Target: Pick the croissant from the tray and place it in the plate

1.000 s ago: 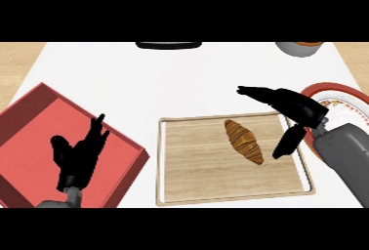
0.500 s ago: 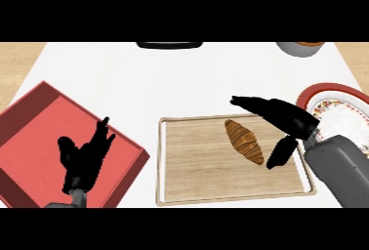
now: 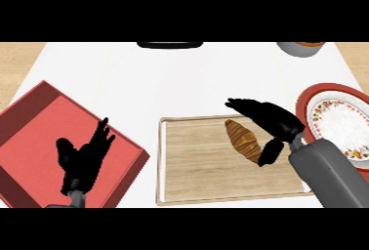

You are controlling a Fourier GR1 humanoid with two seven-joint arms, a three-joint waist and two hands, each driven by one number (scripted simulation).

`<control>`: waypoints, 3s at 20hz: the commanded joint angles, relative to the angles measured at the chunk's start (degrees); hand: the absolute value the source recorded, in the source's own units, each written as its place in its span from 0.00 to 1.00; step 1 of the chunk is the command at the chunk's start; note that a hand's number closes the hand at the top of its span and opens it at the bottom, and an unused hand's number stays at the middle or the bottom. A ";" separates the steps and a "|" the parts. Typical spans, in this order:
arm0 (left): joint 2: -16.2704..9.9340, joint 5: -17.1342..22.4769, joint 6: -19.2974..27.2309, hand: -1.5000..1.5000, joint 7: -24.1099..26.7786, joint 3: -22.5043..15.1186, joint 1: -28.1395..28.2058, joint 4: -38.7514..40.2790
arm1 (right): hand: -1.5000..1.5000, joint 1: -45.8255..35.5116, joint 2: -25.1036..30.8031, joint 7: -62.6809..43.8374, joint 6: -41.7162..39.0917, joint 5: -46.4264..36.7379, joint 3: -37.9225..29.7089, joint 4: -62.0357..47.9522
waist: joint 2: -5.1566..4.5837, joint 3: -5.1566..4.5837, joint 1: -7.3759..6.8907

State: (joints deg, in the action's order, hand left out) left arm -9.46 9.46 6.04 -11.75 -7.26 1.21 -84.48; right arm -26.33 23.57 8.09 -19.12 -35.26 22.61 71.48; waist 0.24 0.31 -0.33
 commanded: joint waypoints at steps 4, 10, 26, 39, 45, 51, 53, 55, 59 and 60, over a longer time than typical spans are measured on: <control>0.32 -0.42 -2.47 0.50 0.86 0.35 1.26 2.80 | 0.00 -2.47 -5.23 1.29 0.01 -5.96 0.27 -7.43 | -0.32 -0.31 -0.15; 2.90 -2.12 -0.90 0.50 1.65 -0.64 1.64 3.37 | 1.00 0.58 -4.39 6.12 0.36 -11.48 4.12 -7.85 | -0.24 -0.32 0.21; 1.64 -1.31 -1.72 0.50 -0.77 2.63 0.61 0.21 | 1.00 -4.90 -6.53 -16.15 18.39 -13.91 -21.26 -17.55 | -1.37 -0.30 2.33; 0.99 -1.42 -2.88 0.50 -0.95 1.34 0.97 -2.86 | 1.00 -17.15 0.97 -60.48 49.88 -29.27 -38.82 -20.89 | -2.91 -0.86 -2.74; 2.12 -2.32 -2.97 0.50 -1.40 -0.60 -0.83 -2.09 | 1.00 -19.66 2.53 -78.50 62.31 -42.54 -43.41 -23.93 | -3.26 -0.64 -4.06; 2.31 -2.57 -2.73 0.50 -2.03 -0.66 -1.88 -1.37 | 1.00 -17.12 1.01 -85.61 70.80 -56.85 -48.36 -25.06 | -3.00 -0.42 -3.80; 2.19 -2.89 -2.82 0.50 -2.88 -1.18 -1.22 -0.81 | 1.00 -17.18 0.10 -88.23 70.07 -61.82 -50.28 -24.71 | -2.49 -0.47 -3.56; 1.60 -2.49 -2.89 0.50 -2.56 -0.08 -1.78 -1.04 | 1.00 -15.31 -0.52 -90.17 69.90 -66.23 -53.01 -24.81 | -2.37 -0.42 -3.11; 1.96 -2.18 -2.19 0.50 -3.30 0.43 -1.91 -1.14 | 1.00 -12.24 -0.94 -93.12 70.05 -75.40 -58.11 -22.15 | -2.07 -0.34 -2.28; 1.20 -1.95 -2.71 0.50 -3.30 0.75 -1.31 -1.57 | 1.00 -11.27 -1.46 -93.16 70.72 -76.85 -60.13 -21.68 | -1.98 -0.27 -2.42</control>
State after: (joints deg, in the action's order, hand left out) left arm -7.80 7.29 3.56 -14.00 -6.87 -0.19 -86.85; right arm -39.43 23.68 -69.06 45.58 -104.51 -33.55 48.32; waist -1.87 0.06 -3.31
